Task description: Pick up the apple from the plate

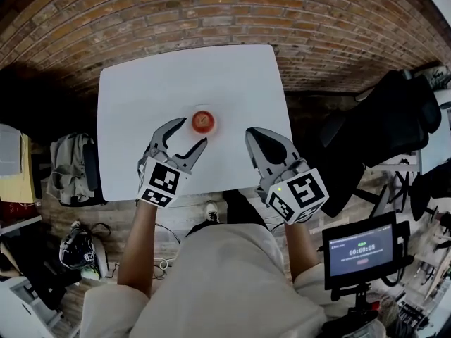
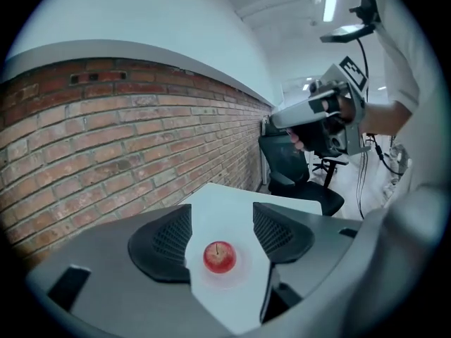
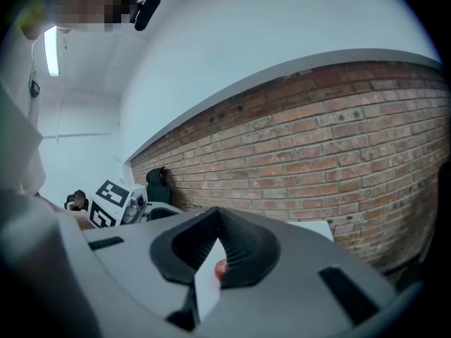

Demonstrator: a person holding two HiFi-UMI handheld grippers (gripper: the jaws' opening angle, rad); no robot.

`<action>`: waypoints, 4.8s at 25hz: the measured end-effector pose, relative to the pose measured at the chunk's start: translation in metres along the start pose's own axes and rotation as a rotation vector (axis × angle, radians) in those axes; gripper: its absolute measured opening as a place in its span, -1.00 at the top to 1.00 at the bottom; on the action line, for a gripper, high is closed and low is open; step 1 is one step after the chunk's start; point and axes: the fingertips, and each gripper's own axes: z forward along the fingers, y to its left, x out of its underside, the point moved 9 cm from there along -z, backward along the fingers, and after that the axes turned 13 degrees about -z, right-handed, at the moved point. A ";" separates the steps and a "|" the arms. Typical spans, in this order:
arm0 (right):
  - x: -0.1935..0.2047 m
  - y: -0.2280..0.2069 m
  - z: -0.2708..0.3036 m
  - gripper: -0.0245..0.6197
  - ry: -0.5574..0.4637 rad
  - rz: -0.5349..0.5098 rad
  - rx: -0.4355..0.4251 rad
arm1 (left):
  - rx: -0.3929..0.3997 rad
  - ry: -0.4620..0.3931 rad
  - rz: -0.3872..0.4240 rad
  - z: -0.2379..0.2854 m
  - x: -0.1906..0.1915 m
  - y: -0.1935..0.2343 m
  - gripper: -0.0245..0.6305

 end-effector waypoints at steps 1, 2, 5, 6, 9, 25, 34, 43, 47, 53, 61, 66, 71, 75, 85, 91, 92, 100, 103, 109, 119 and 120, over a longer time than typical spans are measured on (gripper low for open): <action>0.002 -0.003 0.002 0.92 0.006 0.007 -0.003 | 0.007 0.010 -0.001 0.005 0.002 0.002 0.13; 0.004 -0.005 0.005 0.92 0.012 0.015 -0.007 | 0.011 0.024 -0.001 0.011 0.003 0.004 0.12; 0.008 -0.011 0.012 0.92 0.030 0.032 -0.015 | 0.024 0.063 -0.001 0.025 0.008 0.012 0.12; 0.010 -0.013 0.014 0.92 0.038 0.035 -0.015 | 0.030 0.072 -0.002 0.030 0.010 0.013 0.12; 0.018 -0.016 0.019 0.92 0.064 0.049 -0.013 | 0.046 0.104 0.001 0.043 0.018 0.017 0.08; 0.048 -0.024 0.040 0.92 0.139 0.116 -0.025 | 0.091 0.283 0.013 0.095 0.058 0.038 -0.02; 0.055 -0.022 0.049 0.92 0.169 0.120 -0.041 | 0.120 0.342 0.001 0.112 0.078 0.044 -0.03; 0.063 -0.031 0.054 0.92 0.194 0.117 -0.039 | 0.123 0.470 0.016 0.128 0.100 0.047 -0.16; 0.072 -0.038 0.056 0.92 0.216 0.130 -0.047 | 0.127 0.501 0.008 0.139 0.104 0.049 -0.19; 0.078 -0.034 0.058 0.92 0.237 0.144 -0.066 | 0.142 0.527 0.017 0.147 0.108 0.048 -0.25; 0.081 -0.035 0.057 0.92 0.243 0.149 -0.061 | 0.140 0.569 0.064 0.155 0.113 0.048 -0.25; 0.083 -0.036 0.055 0.92 0.250 0.153 -0.057 | 0.135 0.572 0.058 0.157 0.116 0.049 -0.25; 0.083 -0.035 0.056 0.92 0.251 0.152 -0.064 | 0.120 0.552 0.050 0.159 0.115 0.050 -0.25; 0.084 -0.034 0.056 0.92 0.254 0.152 -0.068 | 0.111 0.542 0.059 0.160 0.116 0.049 -0.25; 0.082 -0.034 0.053 0.92 0.246 0.146 -0.072 | 0.086 0.522 0.056 0.161 0.119 0.045 -0.25; 0.077 -0.030 0.046 0.92 0.237 0.135 -0.070 | 0.041 0.500 0.027 0.156 0.121 0.049 -0.25; 0.076 -0.030 0.045 0.92 0.235 0.134 -0.069 | 0.037 0.497 0.025 0.154 0.121 0.049 -0.25; 0.069 -0.023 0.035 0.92 0.217 0.116 -0.068 | 0.015 0.480 0.027 0.142 0.116 0.046 -0.25; 0.067 -0.021 0.030 0.92 0.209 0.109 -0.067 | 0.012 0.475 0.025 0.137 0.113 0.043 -0.25; 0.065 -0.023 0.019 0.92 0.196 0.104 -0.053 | 0.024 0.455 0.001 0.133 0.107 0.035 -0.25; 0.057 -0.020 0.007 0.92 0.174 0.097 -0.040 | 0.035 0.428 0.007 0.117 0.095 0.022 -0.25; 0.055 -0.018 0.007 0.92 0.171 0.095 -0.041 | 0.032 0.423 0.005 0.114 0.093 0.022 -0.25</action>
